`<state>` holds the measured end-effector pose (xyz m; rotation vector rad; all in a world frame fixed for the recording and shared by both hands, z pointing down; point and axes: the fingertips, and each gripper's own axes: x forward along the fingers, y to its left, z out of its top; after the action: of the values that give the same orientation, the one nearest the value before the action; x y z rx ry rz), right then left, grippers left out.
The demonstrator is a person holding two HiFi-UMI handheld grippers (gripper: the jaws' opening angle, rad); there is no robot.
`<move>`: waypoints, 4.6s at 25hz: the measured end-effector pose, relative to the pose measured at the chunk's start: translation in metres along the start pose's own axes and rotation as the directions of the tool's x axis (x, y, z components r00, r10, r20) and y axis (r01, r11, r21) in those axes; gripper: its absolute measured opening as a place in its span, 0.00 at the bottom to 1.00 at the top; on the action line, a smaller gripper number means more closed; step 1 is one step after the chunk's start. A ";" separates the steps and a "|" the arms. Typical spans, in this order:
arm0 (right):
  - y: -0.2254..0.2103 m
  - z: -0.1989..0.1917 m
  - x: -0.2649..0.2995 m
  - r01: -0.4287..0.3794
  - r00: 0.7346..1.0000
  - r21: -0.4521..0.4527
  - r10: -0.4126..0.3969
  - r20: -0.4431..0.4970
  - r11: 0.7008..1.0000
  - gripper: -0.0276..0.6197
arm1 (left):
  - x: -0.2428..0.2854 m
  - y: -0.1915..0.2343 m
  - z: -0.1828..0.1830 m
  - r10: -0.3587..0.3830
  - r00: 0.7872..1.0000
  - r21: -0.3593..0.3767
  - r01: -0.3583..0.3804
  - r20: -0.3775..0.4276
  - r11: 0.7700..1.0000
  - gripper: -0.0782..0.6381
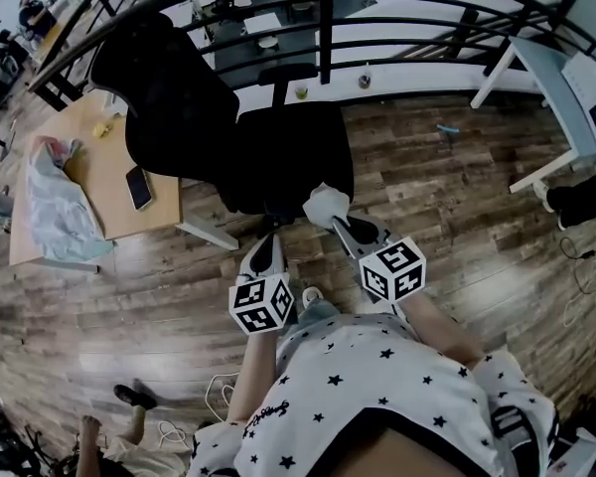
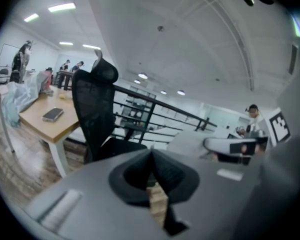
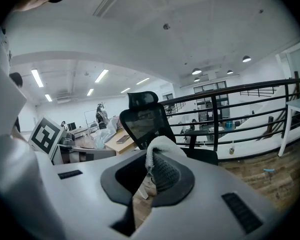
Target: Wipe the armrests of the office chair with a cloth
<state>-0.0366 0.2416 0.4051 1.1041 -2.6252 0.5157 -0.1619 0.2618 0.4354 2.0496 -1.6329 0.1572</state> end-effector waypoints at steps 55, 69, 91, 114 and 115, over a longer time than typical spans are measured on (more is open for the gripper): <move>0.015 -0.135 0.294 -0.289 0.866 0.018 0.270 -0.422 0.957 0.09 | 0.098 0.135 -0.066 0.197 0.948 -0.097 -0.227 -0.249 0.969 0.12; -0.011 -0.184 0.295 -0.180 0.838 0.061 0.186 -0.514 0.982 0.08 | 0.096 0.135 -0.078 0.195 0.942 -0.091 -0.228 -0.274 0.969 0.12; -0.028 -0.199 0.293 -0.113 0.802 -0.023 0.078 -0.592 0.993 0.09 | 0.093 0.127 -0.078 0.190 0.942 -0.082 -0.221 -0.276 0.972 0.12; -0.069 -0.201 0.256 -0.047 0.791 -0.042 0.012 -0.611 0.998 0.09 | 0.109 0.097 -0.075 0.145 0.952 -0.064 -0.168 -0.269 0.984 0.12; -0.071 -0.201 0.254 -0.044 0.792 -0.042 0.009 -0.611 0.998 0.09 | 0.110 0.095 -0.075 0.142 0.953 -0.064 -0.165 -0.269 0.984 0.12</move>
<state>-0.1414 0.1161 0.6938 0.7163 -2.0650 0.6698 -0.2047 0.1855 0.5740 1.7523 -1.6005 0.3905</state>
